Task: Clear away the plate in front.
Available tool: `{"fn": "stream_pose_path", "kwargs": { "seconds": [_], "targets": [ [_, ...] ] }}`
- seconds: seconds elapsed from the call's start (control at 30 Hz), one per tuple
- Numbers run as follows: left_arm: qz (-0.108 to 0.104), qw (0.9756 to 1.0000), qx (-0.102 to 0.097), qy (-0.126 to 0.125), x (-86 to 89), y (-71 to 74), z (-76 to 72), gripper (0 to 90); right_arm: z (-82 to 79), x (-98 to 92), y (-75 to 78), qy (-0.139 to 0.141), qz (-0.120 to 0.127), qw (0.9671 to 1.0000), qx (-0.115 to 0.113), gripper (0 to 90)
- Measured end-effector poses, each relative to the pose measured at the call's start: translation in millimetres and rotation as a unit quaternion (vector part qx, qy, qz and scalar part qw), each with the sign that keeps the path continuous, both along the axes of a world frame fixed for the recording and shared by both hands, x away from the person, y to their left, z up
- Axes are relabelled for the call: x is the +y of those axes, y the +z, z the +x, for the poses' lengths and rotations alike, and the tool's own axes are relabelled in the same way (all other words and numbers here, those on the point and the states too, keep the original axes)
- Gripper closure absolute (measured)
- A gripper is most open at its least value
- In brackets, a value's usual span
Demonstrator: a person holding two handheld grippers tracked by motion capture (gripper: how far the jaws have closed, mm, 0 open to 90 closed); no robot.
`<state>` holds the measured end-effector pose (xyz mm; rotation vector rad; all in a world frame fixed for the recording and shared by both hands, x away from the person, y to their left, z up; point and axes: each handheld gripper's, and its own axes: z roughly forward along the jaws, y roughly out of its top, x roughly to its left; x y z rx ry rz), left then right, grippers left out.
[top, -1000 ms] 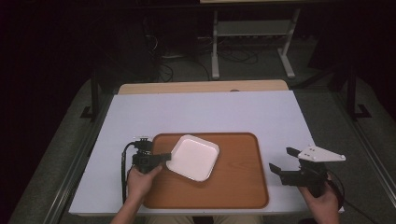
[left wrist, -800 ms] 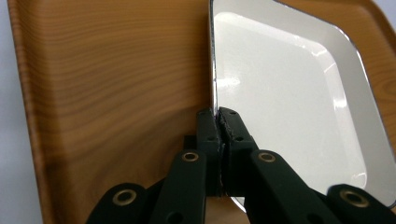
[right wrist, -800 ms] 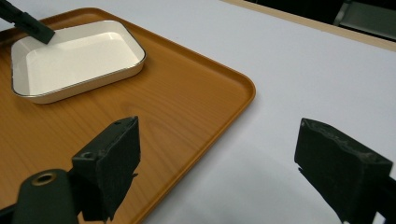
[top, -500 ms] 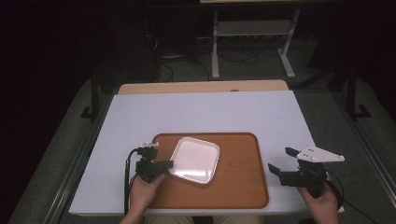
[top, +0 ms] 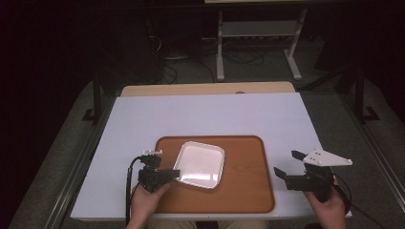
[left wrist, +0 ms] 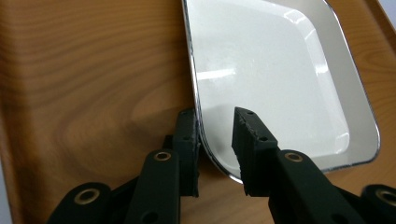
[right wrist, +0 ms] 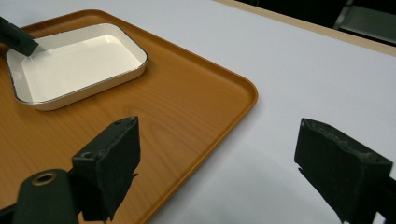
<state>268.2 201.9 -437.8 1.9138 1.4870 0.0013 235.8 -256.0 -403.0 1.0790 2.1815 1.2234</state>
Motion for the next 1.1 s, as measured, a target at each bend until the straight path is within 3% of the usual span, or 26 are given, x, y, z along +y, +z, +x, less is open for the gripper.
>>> {"fn": "stream_pose_path", "kwargs": {
  "seconds": [0.7, 1.1],
  "targets": [
    [-0.029, 0.9993, 0.016, -0.015, -3.6, -0.2, -18.4, 63.4, 0.2, -1.0, 0.0, -0.002, -0.003, 1.0000, -0.001, 13.5],
    [-0.029, 0.9990, 0.013, -0.030, -9.0, -0.4, -23.8, 62.5, -0.4, -0.4, -0.3, -0.004, -0.006, 1.0000, 0.000, 13.5]
  ]
}}
